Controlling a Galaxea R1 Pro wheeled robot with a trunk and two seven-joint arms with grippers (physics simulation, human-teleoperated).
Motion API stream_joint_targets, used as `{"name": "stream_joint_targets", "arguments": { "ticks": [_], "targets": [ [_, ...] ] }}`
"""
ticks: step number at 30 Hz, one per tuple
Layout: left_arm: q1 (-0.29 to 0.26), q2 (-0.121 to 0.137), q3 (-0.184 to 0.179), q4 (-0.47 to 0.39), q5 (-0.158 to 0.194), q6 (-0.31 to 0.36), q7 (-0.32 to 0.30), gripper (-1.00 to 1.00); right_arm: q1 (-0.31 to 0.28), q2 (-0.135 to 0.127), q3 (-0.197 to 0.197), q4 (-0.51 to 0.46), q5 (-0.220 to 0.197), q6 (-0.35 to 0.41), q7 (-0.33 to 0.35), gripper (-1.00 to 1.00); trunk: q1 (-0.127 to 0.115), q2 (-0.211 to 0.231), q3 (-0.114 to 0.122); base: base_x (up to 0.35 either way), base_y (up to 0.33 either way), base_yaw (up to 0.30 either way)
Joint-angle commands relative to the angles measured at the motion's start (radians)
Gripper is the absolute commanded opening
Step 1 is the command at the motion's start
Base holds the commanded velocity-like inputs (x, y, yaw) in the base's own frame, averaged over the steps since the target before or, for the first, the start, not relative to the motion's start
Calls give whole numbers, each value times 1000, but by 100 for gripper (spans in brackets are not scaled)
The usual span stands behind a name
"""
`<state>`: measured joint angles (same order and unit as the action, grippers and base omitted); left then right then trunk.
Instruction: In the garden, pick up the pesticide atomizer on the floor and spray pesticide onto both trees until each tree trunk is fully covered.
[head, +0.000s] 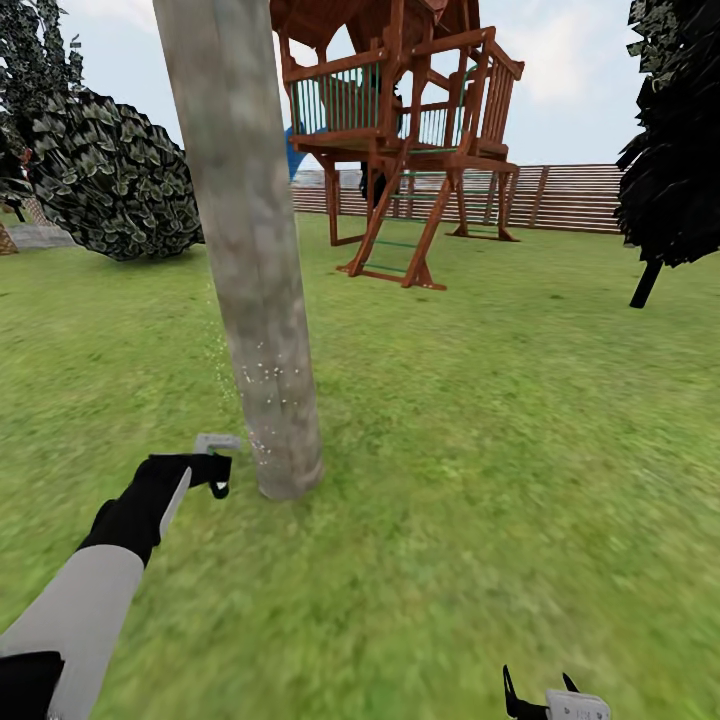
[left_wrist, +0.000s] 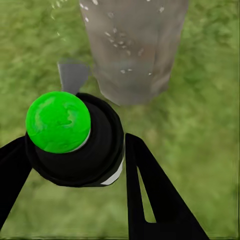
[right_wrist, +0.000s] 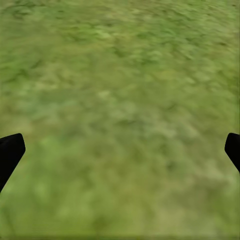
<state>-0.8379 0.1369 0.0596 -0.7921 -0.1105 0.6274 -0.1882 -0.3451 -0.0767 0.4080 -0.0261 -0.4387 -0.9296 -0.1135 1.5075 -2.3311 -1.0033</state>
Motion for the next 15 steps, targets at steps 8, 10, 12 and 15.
{"name": "stream_joint_targets", "arguments": {
  "ticks": [8,10,12,15],
  "targets": [
    [-52,1,0,-22,-1,85,0,-100,0,0,0,0,0,0,0,100,0,0,0,0,0,0],
    [-44,1,-4,-10,-1,71,-3,-100,0,0,0,0,0,0,0,100,0,0,0,0,0,0],
    [-18,-2,-8,-8,2,67,-3,-100,0,0,0,0,1,0,0,100,0,0,0,0,0,0],
    [17,-10,-9,-8,4,61,-3,-100,0,0,1,0,0,0,0,100,0,0,0,0,0,0]
  ]
}}
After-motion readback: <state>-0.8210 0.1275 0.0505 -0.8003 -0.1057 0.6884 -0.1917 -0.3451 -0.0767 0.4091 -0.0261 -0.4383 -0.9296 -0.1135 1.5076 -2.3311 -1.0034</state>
